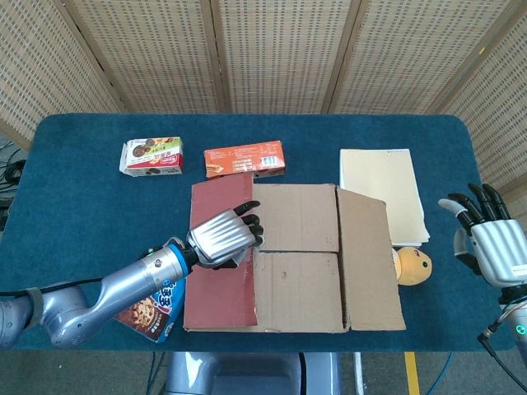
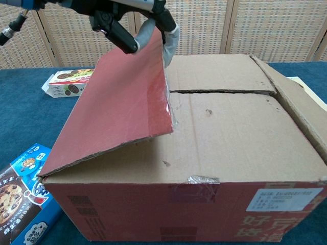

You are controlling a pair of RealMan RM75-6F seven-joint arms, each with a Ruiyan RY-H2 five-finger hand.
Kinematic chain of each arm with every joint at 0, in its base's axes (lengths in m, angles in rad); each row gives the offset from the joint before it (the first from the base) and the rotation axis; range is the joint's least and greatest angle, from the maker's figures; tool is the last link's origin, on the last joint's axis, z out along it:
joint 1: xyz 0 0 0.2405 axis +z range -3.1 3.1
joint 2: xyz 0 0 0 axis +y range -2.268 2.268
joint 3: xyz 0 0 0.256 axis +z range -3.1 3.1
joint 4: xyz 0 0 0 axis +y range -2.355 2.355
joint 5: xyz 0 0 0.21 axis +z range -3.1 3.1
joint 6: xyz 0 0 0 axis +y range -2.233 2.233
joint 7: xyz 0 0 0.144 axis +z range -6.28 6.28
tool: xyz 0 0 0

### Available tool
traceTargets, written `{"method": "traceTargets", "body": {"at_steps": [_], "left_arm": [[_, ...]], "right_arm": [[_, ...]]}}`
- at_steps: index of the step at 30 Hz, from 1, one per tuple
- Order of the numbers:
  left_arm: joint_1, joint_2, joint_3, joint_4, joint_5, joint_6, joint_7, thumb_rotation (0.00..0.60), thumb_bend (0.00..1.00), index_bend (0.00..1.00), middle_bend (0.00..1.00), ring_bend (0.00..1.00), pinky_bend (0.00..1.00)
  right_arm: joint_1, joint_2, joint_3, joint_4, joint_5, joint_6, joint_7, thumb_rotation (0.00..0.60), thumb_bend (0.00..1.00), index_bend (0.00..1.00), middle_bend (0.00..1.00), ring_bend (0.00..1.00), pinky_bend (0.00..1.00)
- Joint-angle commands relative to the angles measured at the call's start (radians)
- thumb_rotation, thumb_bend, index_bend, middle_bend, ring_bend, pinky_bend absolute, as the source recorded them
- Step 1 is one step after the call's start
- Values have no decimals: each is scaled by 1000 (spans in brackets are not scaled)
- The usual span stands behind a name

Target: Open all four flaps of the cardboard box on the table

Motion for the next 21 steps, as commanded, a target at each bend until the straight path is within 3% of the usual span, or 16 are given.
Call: {"method": "traceTargets", "body": {"at_steps": [1, 11, 21], "left_arm": [[30, 44, -13, -24, 33, 22, -38, 472, 973, 475, 370, 233, 45], [167, 208, -24, -67, 177, 110, -192, 473, 966, 475, 370, 233, 46], [314, 353, 8, -67, 339, 186, -377, 473, 953, 475, 370, 233, 45]], "right_arm": [[2, 3, 3, -5, 2, -1, -4, 600, 810, 210, 199, 0, 0], [10, 7, 9, -12, 9, -18, -14, 600, 809, 210, 199, 0, 0], [25, 4, 14, -20, 7, -36, -26, 600, 809, 210, 199, 0, 0]]}}
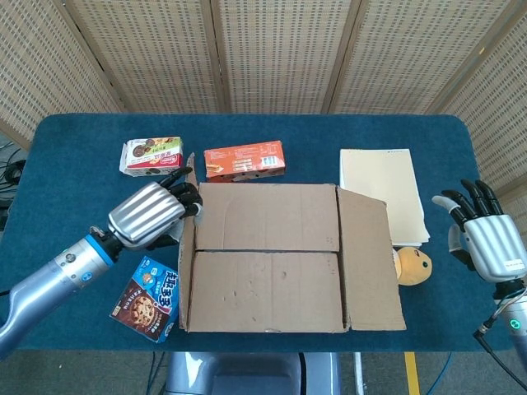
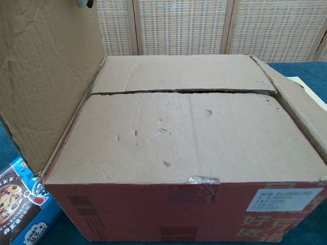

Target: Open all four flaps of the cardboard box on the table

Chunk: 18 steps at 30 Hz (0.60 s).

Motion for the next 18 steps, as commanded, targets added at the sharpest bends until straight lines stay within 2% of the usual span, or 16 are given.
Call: {"method": "traceTargets", "body": {"at_steps": [1, 7, 14, 17, 18], "left_arm": [[61, 47, 25, 9, 71, 41, -73, 473, 952, 475, 370, 233, 46], [135, 99, 67, 46, 150, 63, -166, 474, 945, 475, 370, 233, 45], [192, 135, 84, 90, 167, 77, -230, 472, 925, 475, 370, 233, 45], [212, 125, 76, 95, 153, 100, -216, 473, 770, 461, 339, 212, 45], [218, 115, 74, 94, 148, 108, -202, 473, 682, 439, 305, 184, 45]], "right_arm": [[3, 2, 2, -5, -1, -2, -5, 600, 809, 210, 199, 0, 0], [6, 5, 5, -16, 1, -3, -13, 600, 808, 210, 199, 0, 0], [9, 1, 5, -24, 4, -11, -22, 600, 810, 210, 199, 0, 0], [9, -2, 5, -26, 3, -10, -25, 600, 810, 210, 199, 0, 0], [9, -3, 5, -27, 3, -9, -25, 600, 811, 210, 199, 0, 0]]}}
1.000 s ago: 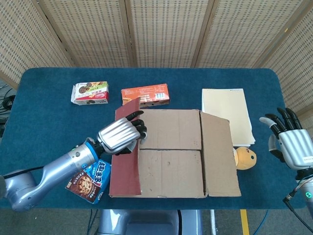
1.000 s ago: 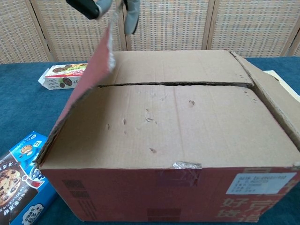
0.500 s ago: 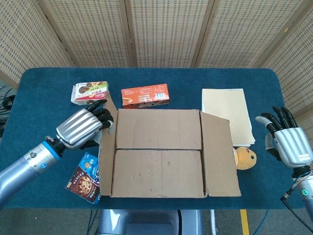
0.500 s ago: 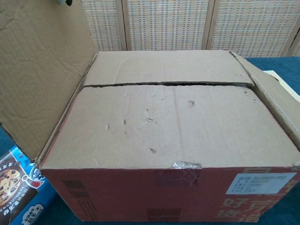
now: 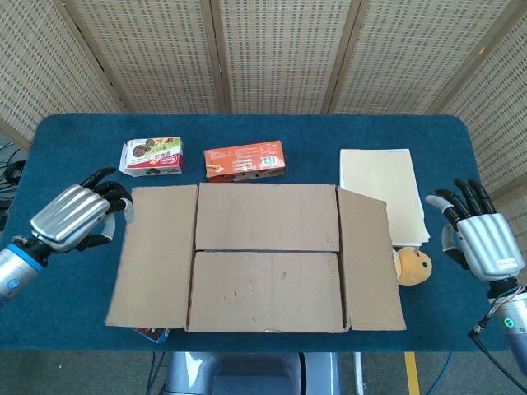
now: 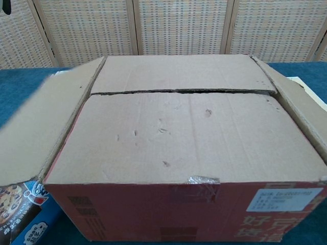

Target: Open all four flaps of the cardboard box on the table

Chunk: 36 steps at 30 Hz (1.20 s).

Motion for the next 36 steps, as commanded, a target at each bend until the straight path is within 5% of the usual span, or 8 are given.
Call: {"method": "traceTargets", "body": {"at_steps": [1, 4, 9, 16, 36], "left_arm": [[18, -28, -8, 1, -18, 25, 40, 473, 635, 420, 281, 162, 45], [29, -74, -14, -6, -40, 39, 101, 472, 395, 311, 154, 57, 39], [28, -155, -25, -11, -85, 47, 228, 472, 220, 184, 8, 0, 0], [9, -290, -51, -33, -167, 73, 420, 471, 185, 76, 0, 0, 0], [-94, -608, -63, -7, -389, 87, 769, 471, 192, 53, 0, 0, 0]], "right_arm": [[0, -2, 0, -1, -1, 1, -2, 600, 810, 210, 199, 0, 0], [-2, -5, -2, 0, 0, 0, -1, 600, 809, 210, 199, 0, 0], [-8, -6, -4, 2, 1, 8, 1, 600, 805, 210, 199, 0, 0], [-19, -7, -6, 8, 0, 22, 11, 600, 805, 210, 199, 0, 0], [-36, -11, -14, 33, -6, 36, 43, 600, 808, 210, 199, 0, 0]]}}
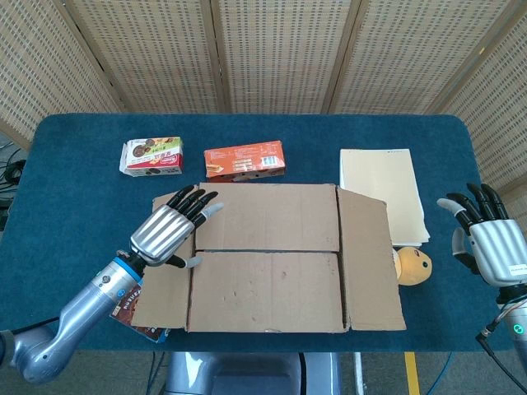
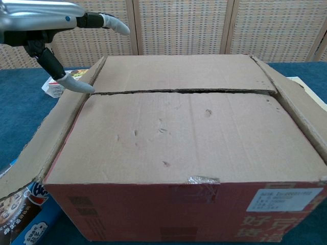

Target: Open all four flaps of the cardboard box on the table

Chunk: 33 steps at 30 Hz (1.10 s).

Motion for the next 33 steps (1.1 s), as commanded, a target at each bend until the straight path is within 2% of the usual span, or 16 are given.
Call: {"method": "traceTargets", "body": {"at_steps": [1, 9, 25, 33], "left_arm": [[-14, -51, 3, 21, -31, 24, 44, 472, 191, 50, 0, 0, 0], [-27, -122, 7, 54, -67, 55, 95, 472, 193, 49, 0, 0, 0], [-64, -203, -2, 107, -120, 75, 146, 468, 212, 48, 0, 0, 0], [-80, -254, -9, 141, -137, 94, 165, 436, 239, 49, 0, 0, 0]], "right_arm": [[-1, -2, -4, 1, -5, -1, -2, 600, 809, 210, 199, 0, 0], [-3, -14, -18, -6, -24, -5, -28, 600, 807, 210, 199, 0, 0], [-20, -44, -44, -9, -60, 14, -60, 600, 808, 210, 199, 0, 0], [-26, -45, -46, -8, -62, 20, -55, 600, 808, 210, 199, 0, 0]]}}
